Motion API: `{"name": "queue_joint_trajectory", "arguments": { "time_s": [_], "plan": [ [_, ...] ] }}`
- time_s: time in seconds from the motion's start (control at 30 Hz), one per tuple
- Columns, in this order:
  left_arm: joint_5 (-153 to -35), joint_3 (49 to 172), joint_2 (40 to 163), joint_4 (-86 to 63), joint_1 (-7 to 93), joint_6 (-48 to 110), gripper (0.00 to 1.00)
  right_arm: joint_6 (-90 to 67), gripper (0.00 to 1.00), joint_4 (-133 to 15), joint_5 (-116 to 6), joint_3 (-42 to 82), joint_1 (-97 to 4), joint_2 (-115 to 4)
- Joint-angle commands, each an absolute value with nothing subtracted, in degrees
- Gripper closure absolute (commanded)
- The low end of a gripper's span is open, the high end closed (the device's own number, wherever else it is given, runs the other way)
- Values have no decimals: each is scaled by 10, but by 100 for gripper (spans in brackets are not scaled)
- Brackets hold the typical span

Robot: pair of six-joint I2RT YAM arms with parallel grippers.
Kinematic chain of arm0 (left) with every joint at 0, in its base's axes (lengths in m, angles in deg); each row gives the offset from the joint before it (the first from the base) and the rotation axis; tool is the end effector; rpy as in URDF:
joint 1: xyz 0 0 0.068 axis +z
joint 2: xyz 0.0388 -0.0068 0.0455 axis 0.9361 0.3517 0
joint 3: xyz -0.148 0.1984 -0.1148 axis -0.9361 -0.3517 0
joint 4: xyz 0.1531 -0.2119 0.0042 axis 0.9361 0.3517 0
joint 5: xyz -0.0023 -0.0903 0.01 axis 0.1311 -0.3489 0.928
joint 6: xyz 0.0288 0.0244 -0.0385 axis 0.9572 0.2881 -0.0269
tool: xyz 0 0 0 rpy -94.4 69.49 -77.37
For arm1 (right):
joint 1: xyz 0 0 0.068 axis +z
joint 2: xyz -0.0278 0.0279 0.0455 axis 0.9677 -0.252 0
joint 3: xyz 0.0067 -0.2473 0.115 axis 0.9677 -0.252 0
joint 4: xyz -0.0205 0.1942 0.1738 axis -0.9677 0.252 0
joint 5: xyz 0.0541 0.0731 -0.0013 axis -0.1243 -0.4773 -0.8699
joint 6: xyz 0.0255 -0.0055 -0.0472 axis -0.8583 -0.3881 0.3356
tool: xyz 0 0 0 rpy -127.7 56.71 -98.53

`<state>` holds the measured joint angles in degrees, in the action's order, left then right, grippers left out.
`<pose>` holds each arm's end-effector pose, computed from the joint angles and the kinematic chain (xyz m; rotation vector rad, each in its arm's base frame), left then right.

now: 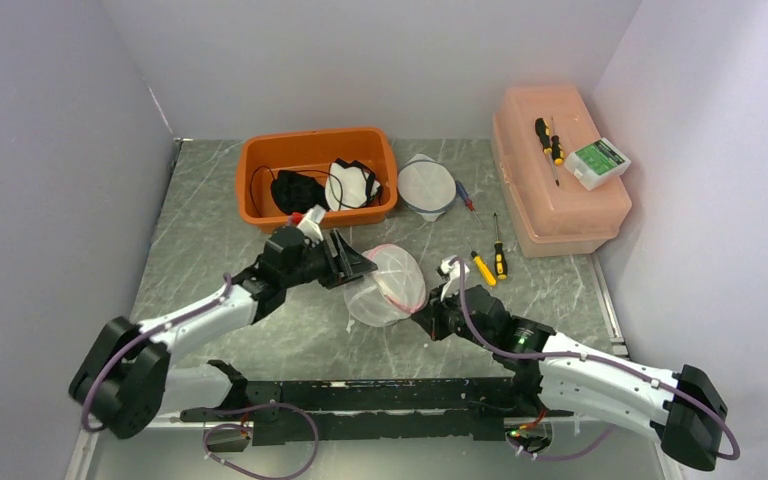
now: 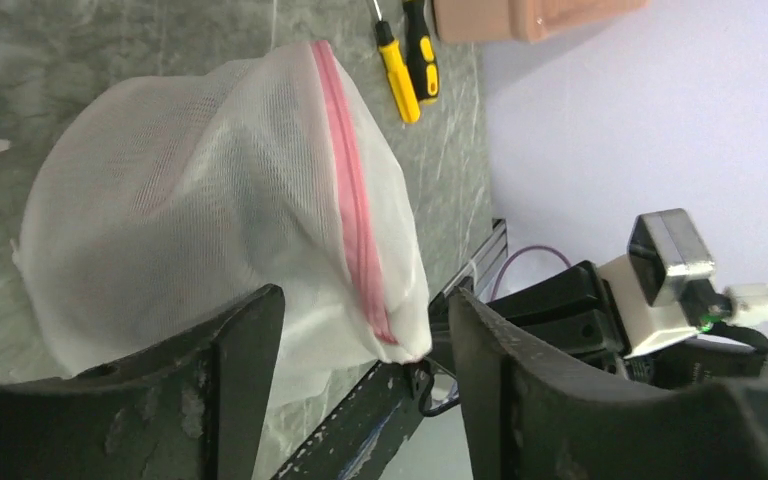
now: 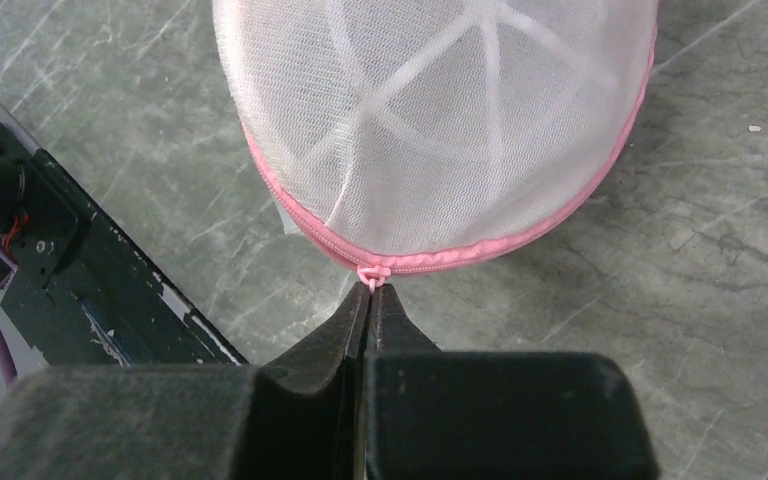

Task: Unzip the laundry bag and remove the bra
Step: Unzip the laundry bag at the center of the board.

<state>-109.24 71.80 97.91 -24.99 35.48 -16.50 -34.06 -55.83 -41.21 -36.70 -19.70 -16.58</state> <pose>0.2125 -0.1599 0.2159 -0.1812 2.2359 -1.3818 0.0995 0.1393 0.1992 -0.4252 2.0979 0.8031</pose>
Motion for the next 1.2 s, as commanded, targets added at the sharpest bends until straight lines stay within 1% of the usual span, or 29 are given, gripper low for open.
{"name": "queue_joint_trajectory", "arguments": {
  "time_s": [0.0,0.03,0.07,0.2,0.37,0.4,0.57,0.77,0.83,0.97,1.03,1.1,1.13,1.17],
  "plan": [
    [-1025,699,892,-173,354,-181,17,-345,100,-614,-415,-366,-192,-175],
    [-1014,697,874,-152,348,-185,7,-345,100,-617,-417,-365,-192,-179],
    [-1000,699,854,-125,339,-190,6,-346,100,-620,-418,-363,-191,-182],
    [-915,703,802,-46,265,-236,6,-345,100,-632,-426,-355,-188,-202],
    [-824,732,835,-44,165,-306,6,-343,100,-647,-428,-343,-181,-234],
    [-811,746,849,-41,151,-310,10,-341,100,-648,-427,-341,-179,-239],
    [-759,821,920,-2,119,-317,23,-338,100,-644,-419,-332,-170,-246],
    [-753,821,961,-19,113,-329,37,-338,100,-637,-412,-331,-162,-233],
    [-756,822,967,-16,112,-330,39,-337,100,-636,-414,-332,-160,-227],
    [-755,819,963,-10,109,-327,33,-336,100,-635,-413,-331,-157,-222],
    [-752,815,961,-11,108,-326,33,-335,100,-639,-415,-330,-155,-222],
    [-752,809,960,-22,108,-325,38,-334,100,-643,-417,-330,-154,-224],
    [-753,807,961,-27,108,-324,42,-334,100,-645,-418,-330,-152,-224],
    [-753,808,962,-31,108,-322,49,-334,100,-646,-419,-330,-151,-225]
  ]
}}
